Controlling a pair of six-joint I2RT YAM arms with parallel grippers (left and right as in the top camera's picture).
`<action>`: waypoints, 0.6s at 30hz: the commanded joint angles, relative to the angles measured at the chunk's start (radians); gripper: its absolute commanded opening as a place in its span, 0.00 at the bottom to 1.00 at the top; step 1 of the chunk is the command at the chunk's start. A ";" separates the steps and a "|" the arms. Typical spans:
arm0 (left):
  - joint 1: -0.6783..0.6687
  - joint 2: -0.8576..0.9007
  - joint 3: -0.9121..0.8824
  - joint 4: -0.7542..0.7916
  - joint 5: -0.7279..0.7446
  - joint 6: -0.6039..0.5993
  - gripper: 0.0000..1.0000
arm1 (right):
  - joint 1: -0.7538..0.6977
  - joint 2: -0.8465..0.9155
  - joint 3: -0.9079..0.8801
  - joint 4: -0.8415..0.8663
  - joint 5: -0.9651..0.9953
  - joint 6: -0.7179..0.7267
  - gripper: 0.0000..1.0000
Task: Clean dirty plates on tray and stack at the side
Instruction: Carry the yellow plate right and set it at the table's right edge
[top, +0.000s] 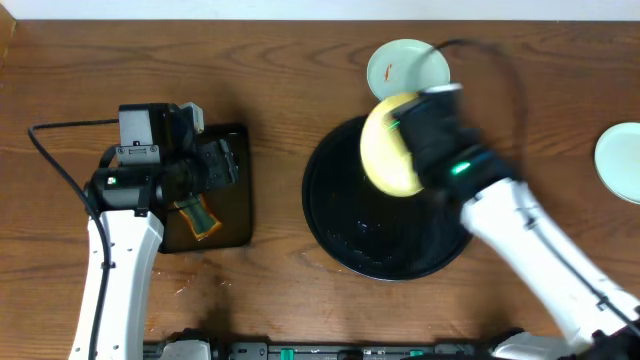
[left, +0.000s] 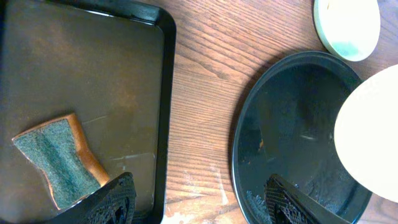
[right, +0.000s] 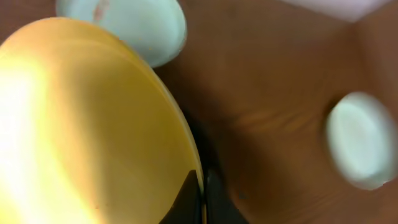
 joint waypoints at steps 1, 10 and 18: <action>0.003 0.006 0.006 -0.002 -0.005 0.010 0.68 | -0.284 -0.034 0.018 -0.004 -0.513 0.121 0.01; 0.003 0.006 0.006 0.006 -0.005 0.010 0.68 | -0.955 -0.017 0.018 0.000 -0.843 0.193 0.01; 0.003 0.006 0.006 0.008 -0.005 0.010 0.68 | -1.287 0.061 0.018 0.106 -0.839 0.242 0.01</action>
